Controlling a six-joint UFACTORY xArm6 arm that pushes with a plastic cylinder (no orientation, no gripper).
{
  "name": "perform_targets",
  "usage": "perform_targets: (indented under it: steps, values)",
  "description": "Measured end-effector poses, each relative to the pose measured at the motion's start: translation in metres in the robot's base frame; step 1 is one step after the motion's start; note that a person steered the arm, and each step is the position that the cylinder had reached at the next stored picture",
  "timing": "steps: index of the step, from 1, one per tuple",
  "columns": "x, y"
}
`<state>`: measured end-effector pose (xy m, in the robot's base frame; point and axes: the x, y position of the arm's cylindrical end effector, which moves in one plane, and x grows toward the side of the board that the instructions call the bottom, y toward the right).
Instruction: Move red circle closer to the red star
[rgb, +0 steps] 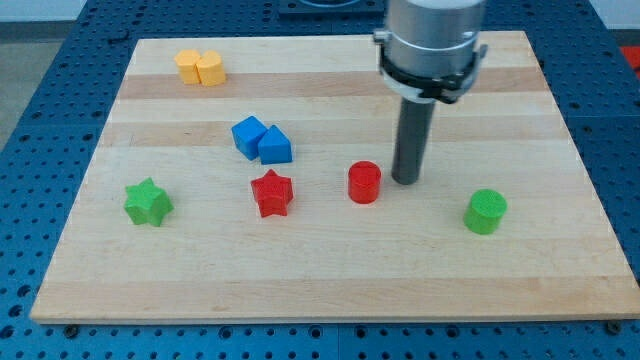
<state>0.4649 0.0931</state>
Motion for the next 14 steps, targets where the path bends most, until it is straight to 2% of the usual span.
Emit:
perform_targets:
  steps: [1, 4, 6, 7, 8, 9, 14]
  values:
    - [0.018, 0.001]
    - [0.018, -0.022]
    - [0.012, -0.067]
    - [0.012, -0.069]
    - [-0.005, -0.046]
    - [-0.04, -0.05]
    - [-0.007, -0.105]
